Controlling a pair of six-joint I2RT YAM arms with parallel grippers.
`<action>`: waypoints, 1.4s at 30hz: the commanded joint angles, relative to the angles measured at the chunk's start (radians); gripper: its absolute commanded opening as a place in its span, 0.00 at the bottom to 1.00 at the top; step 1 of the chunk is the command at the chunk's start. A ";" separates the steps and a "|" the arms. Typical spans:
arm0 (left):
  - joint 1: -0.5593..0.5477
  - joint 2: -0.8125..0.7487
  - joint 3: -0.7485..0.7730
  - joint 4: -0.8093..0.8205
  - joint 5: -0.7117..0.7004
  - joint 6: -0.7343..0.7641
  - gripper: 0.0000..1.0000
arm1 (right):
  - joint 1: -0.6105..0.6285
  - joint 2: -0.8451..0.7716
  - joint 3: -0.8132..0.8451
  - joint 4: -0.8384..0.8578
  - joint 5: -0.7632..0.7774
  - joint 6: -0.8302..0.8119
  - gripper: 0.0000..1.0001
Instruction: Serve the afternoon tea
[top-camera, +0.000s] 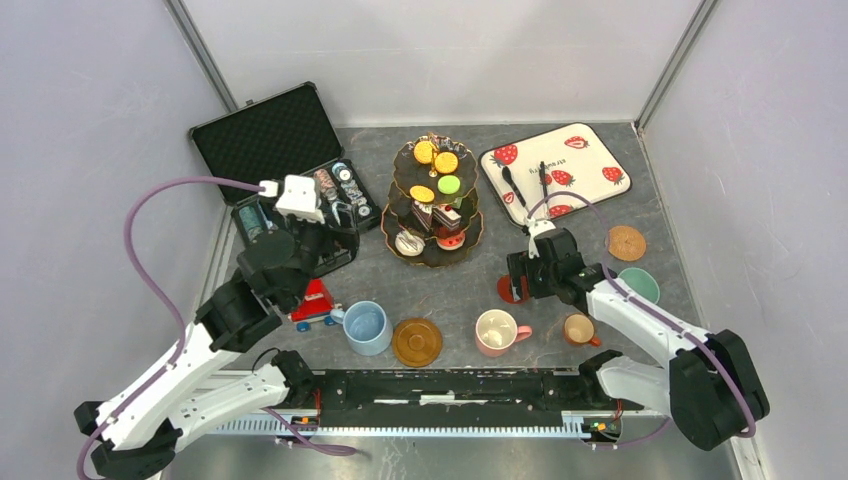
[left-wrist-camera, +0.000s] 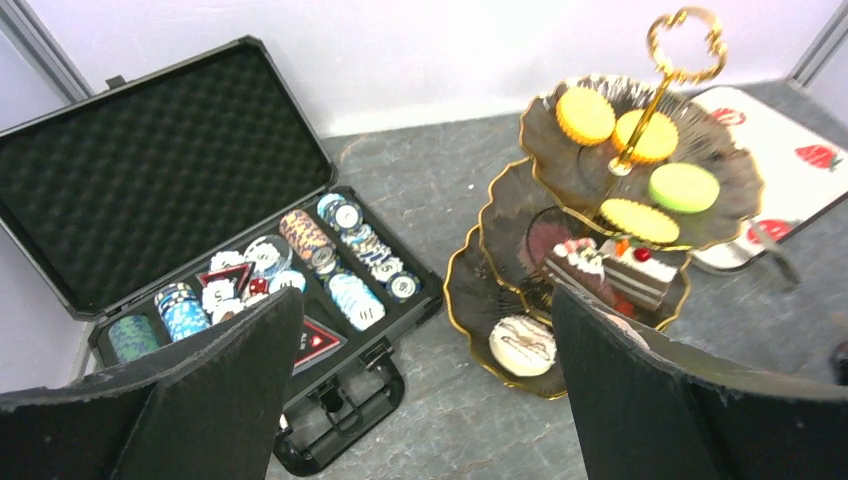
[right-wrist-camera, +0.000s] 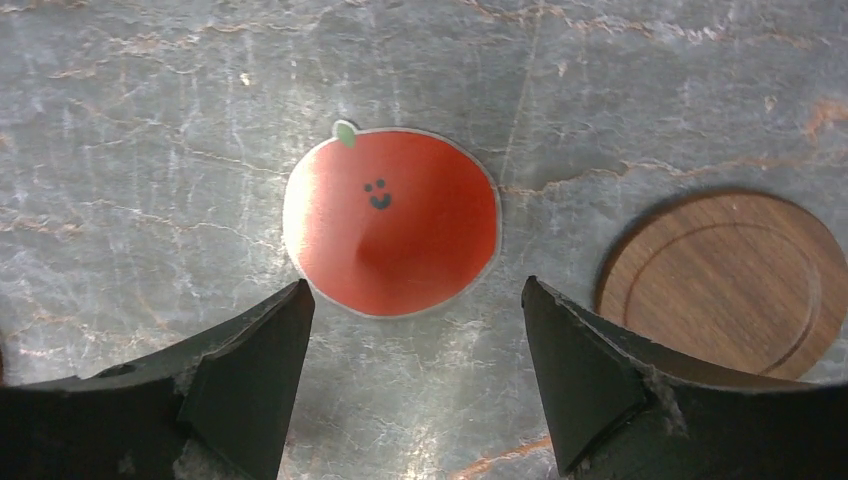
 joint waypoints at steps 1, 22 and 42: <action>0.007 -0.002 0.134 -0.095 0.045 -0.096 1.00 | 0.003 -0.022 -0.038 0.006 0.068 0.071 0.83; 0.007 -0.006 -0.026 0.003 -0.069 0.022 1.00 | 0.106 -0.013 -0.206 0.291 -0.070 0.439 0.60; 0.050 -0.030 -0.067 0.011 -0.027 -0.015 0.99 | 0.182 0.089 -0.001 0.218 -0.238 0.221 0.65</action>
